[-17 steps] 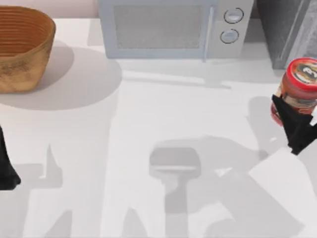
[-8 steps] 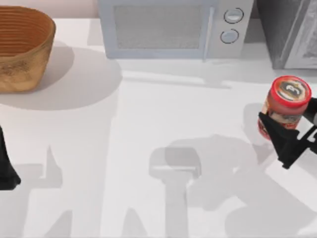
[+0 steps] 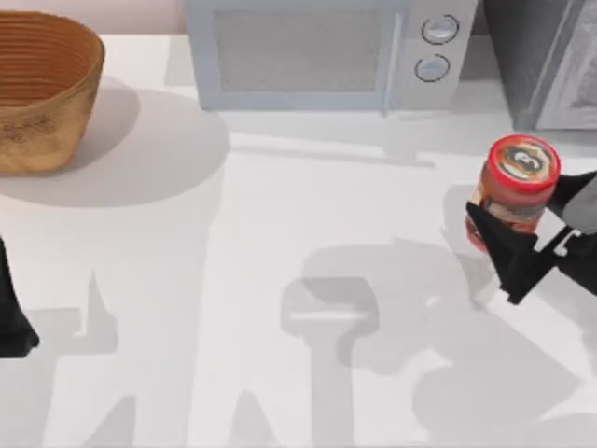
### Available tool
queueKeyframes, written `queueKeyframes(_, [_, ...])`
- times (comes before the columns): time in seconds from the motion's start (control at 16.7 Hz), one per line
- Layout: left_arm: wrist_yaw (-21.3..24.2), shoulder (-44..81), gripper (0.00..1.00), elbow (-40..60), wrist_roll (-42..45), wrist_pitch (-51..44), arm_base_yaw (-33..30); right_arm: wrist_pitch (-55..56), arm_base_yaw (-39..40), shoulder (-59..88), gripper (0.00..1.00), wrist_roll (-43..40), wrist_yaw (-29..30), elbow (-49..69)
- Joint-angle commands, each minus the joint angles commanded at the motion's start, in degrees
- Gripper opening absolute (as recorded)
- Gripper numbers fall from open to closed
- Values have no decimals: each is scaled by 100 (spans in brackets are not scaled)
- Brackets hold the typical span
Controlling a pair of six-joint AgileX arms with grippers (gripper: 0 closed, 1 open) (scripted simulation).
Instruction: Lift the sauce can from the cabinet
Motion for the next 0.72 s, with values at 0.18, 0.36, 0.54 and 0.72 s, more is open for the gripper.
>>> queueKeyframes(0.18, [0,0,100,0,0,0,0,-62,320,412,0,0,311,490])
queueKeyframes(0.36, [0,0,100,0,0,0,0,-100,497,621,0,-4,483,723])
queueKeyframes(0.54, [0,0,100,0,0,0,0,-100,497,621,0,-4,483,723])
queueKeyframes(0.72, [0,0,100,0,0,0,0,-100,497,621,23,-4,483,723])
